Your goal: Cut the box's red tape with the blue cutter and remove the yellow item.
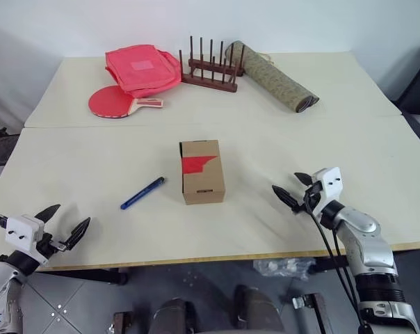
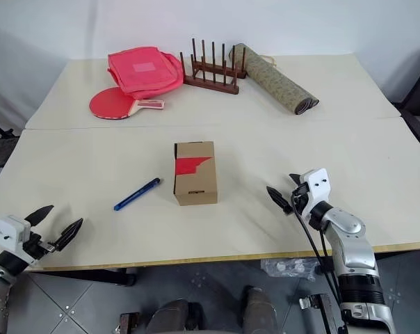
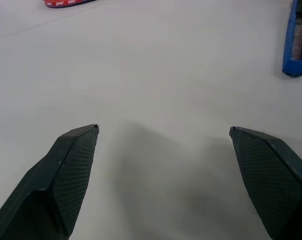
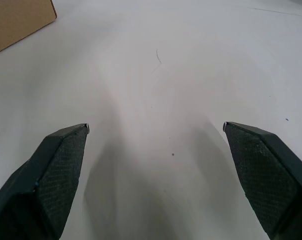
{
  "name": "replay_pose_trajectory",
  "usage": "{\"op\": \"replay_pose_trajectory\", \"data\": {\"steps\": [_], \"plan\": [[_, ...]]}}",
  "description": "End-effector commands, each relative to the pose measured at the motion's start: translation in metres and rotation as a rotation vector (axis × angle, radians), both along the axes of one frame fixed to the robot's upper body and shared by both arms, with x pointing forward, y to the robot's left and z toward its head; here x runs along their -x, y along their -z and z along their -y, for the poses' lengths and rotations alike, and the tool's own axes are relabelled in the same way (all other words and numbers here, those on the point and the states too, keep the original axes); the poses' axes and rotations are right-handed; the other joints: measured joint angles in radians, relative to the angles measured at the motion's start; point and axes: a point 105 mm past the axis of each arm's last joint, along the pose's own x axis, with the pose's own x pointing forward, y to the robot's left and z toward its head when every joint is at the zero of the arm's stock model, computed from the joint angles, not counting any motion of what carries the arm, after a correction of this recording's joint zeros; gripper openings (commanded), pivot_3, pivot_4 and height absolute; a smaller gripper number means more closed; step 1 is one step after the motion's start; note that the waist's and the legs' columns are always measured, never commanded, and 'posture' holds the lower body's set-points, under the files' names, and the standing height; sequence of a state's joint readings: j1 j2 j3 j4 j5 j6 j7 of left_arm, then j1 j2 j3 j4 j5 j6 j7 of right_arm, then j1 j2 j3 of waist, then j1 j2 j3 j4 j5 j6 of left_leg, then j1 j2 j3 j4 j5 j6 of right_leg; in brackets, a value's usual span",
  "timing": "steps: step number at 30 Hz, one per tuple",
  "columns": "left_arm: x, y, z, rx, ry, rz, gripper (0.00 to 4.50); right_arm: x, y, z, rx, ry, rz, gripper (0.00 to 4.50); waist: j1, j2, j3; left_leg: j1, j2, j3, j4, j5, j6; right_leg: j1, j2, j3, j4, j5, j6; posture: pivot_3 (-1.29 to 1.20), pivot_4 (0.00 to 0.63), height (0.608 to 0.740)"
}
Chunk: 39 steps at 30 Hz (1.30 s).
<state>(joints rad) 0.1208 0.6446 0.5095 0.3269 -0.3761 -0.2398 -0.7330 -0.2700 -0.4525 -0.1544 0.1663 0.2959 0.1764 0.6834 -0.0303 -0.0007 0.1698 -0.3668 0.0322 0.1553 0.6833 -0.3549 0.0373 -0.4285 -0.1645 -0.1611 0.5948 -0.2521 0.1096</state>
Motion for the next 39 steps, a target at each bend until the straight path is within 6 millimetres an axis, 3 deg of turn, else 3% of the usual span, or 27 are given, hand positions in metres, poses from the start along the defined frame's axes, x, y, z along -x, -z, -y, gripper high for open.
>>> {"op": "replay_pose_trajectory", "data": {"steps": [1, 5, 9, 11, 16, 23, 24, 30, 35, 39], "plan": [[-0.004, -0.01, -0.003, -0.026, -0.007, 0.007, 4.44, 0.0, -0.015, 0.0, 0.002, 0.001, 0.053, 4.5, 0.0, 0.0, 0.0, 0.0, 0.0, 0.0, 0.0, 0.0, 0.0, 0.0, 0.0, 0.0, 0.0, 0.0, 0.0, 0.0, 0.15, 0.74], [-0.019, -0.014, 0.003, -0.03, -0.017, -0.043, 4.44, -0.002, -0.028, 0.001, -0.018, 0.037, 0.071, 4.5, 0.003, 0.0, 0.0, 0.0, 0.0, 0.0, 0.0, 0.0, 0.0, 0.0, 0.0, 0.0, 0.0, 0.0, 0.0, 0.0, 0.15, 0.74], [-0.03, -0.027, 0.023, -0.037, 0.112, -0.039, 4.44, 0.0, -0.039, -0.011, -0.007, 0.022, 0.035, 4.5, 0.002, 0.0, 0.0, 0.0, 0.0, 0.0, 0.0, 0.001, 0.0, 0.0, 0.0, 0.001, 0.0, 0.0, 0.0, 0.0, 0.15, 0.74], [-0.045, -0.036, 0.025, -0.022, 0.13, -0.023, 4.05, 0.004, -0.037, -0.021, 0.042, -0.021, 0.015, 4.12, 0.003, 0.0, 0.0, 0.0, 0.0, 0.0, 0.0, 0.001, 0.0, 0.0, 0.0, 0.0, 0.001, 0.0, 0.0, 0.0, 0.15, 0.74], [-0.083, -0.062, 0.048, -0.045, 0.255, 0.035, 2.63, 0.01, -0.045, -0.047, 0.044, -0.117, -0.001, 2.54, 0.004, -0.001, 0.0, -0.001, -0.001, -0.001, 0.0, 0.002, -0.001, 0.0, 0.001, 0.0, 0.001, 0.0, 0.0, 0.0, 0.15, 0.74], [-0.124, -0.079, 0.091, -0.055, 0.44, 0.06, 0.44, 0.02, -0.051, -0.074, 0.041, -0.218, -0.044, 0.12, 0.0, -0.001, 0.0, -0.002, -0.004, 0.0, 0.001, 0.002, -0.001, -0.001, 0.004, -0.002, 0.0, 0.0, 0.001, 0.0, 0.15, 0.74], [-0.131, -0.08, 0.102, -0.057, 0.482, 0.062, 0.05, 0.018, -0.053, -0.077, 0.048, -0.212, -0.032, 0.0, 0.0, -0.001, 0.0, -0.002, -0.004, 0.001, 0.001, 0.002, -0.002, -0.001, 0.005, -0.002, 0.0, 0.0, 0.001, 0.0, 0.15, 0.74], [-0.161, -0.085, 0.164, -0.049, 0.654, 0.054, 0.05, 0.012, -0.057, -0.092, 0.06, -0.215, -0.019, 0.0, 0.004, -0.003, 0.0, -0.004, -0.003, 0.006, 0.002, 0.002, -0.004, 0.0, 0.009, -0.001, -0.002, 0.001, 0.001, 0.0, 0.15, 0.74], [-0.169, -0.082, 0.211, -0.073, 0.788, -0.002, 0.05, 0.024, -0.058, -0.133, 0.086, -0.373, -0.074, 0.0, -0.005, -0.003, 0.0, -0.004, -0.002, 0.008, 0.001, 0.002, -0.004, -0.001, 0.011, 0.0, -0.003, 0.001, 0.001, 0.0, 0.15, 0.74], [-0.171, -0.083, 0.237, -0.093, 0.848, -0.005, 0.05, 0.036, -0.063, -0.156, 0.095, -0.46, -0.102, 0.0, -0.004, -0.003, 0.0, -0.004, -0.001, 0.007, 0.002, 0.003, -0.005, -0.001, 0.012, 0.0, -0.003, 0.001, 0.001, 0.0, 0.15, 0.74]]}}
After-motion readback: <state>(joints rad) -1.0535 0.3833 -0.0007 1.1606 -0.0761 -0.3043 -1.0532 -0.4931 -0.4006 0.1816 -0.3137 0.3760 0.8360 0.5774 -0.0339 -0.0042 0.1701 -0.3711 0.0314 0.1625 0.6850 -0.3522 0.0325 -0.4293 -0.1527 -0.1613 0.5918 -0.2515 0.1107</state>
